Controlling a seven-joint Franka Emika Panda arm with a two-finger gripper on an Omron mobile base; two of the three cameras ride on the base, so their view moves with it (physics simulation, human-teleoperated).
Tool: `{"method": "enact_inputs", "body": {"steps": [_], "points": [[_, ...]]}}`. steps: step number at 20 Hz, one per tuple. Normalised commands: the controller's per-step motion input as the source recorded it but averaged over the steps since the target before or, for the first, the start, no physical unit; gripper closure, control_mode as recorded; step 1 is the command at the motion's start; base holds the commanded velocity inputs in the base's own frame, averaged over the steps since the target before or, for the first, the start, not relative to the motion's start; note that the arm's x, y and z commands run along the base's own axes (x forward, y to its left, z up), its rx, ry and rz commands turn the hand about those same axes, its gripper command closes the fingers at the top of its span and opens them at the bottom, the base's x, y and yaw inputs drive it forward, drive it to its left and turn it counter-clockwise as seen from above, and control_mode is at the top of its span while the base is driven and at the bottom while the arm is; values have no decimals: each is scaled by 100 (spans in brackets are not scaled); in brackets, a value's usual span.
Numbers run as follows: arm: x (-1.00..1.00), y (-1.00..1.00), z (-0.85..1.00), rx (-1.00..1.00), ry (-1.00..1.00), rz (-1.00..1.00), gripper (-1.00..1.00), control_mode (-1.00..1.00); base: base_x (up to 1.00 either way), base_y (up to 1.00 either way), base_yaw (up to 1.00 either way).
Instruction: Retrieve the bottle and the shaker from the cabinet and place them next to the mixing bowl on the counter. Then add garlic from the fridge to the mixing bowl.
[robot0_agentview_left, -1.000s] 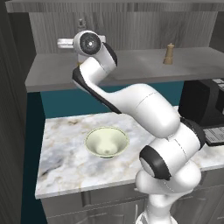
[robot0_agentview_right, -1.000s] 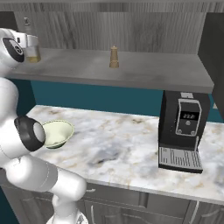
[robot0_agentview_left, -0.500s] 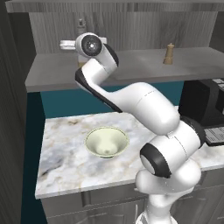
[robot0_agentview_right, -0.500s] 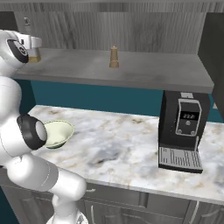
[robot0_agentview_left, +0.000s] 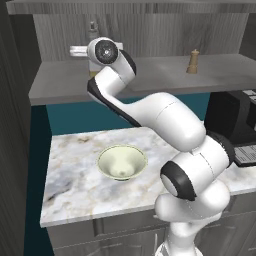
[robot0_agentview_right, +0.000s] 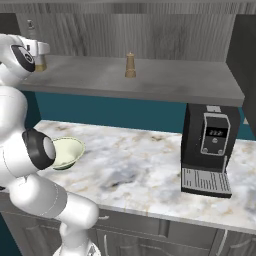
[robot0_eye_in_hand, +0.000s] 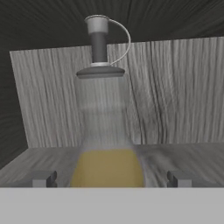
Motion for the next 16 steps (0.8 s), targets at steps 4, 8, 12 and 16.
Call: {"method": "enact_inputs", "body": {"steps": [4,8,12,16], "points": [[1,0,0,0,0,0,-100,-100,0,0,0],[0,0,0,0,3,0,-100,-100,0,0,0],[1,0,0,0,4,0,-100,-100,0,0,0],[1,0,0,0,2,0,-100,-100,0,0,0]]}}
